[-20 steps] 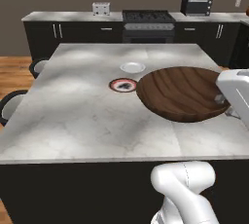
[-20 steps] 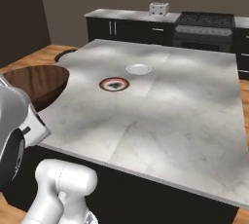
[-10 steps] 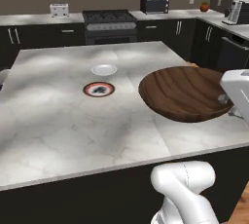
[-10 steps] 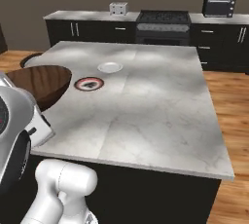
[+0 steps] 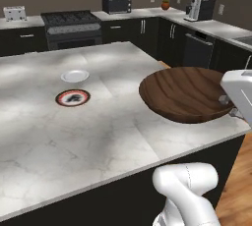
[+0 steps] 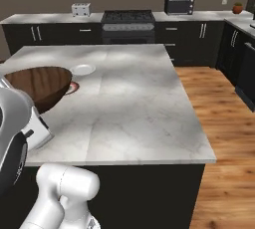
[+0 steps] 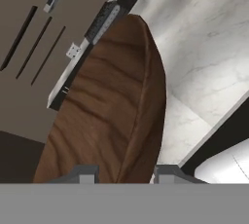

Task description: Move the bowls from the cabinet to the plates on the dining table.

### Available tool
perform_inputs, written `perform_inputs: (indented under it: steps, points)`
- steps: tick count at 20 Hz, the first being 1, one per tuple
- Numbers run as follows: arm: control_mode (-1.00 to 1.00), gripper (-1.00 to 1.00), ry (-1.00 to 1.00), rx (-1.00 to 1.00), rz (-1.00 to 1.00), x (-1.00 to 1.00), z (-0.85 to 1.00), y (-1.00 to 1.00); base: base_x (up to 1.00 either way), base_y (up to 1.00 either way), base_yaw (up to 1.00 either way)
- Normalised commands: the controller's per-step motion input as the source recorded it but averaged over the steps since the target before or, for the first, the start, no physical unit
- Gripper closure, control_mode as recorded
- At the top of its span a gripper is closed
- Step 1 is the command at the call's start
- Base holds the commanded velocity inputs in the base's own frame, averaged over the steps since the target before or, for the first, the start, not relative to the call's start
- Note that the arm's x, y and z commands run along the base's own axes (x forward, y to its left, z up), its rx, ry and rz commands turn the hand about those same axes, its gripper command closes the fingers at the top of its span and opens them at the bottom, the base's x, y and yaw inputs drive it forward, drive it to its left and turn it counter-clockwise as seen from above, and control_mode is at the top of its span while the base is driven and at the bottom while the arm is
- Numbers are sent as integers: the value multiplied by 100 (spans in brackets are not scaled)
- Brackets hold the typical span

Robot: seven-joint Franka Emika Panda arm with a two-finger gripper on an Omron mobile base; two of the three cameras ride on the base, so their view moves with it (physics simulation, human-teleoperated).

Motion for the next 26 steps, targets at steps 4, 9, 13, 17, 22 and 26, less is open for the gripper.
perform_inputs:
  steps: [4,9,13,17,22,26]
  points:
    - [100,100,0,0,0,0,0,0,21,-4,-2]
    - [100,100,0,0,0,0,0,0,73,7,-20]
    - [100,100,0,0,0,0,0,0,100,58,-4]
    - [100,100,0,0,0,0,0,0,97,48,4]
    - [100,100,0,0,0,0,0,0,39,62,3]
    - [100,100,0,0,0,0,0,0,-4,79,0]
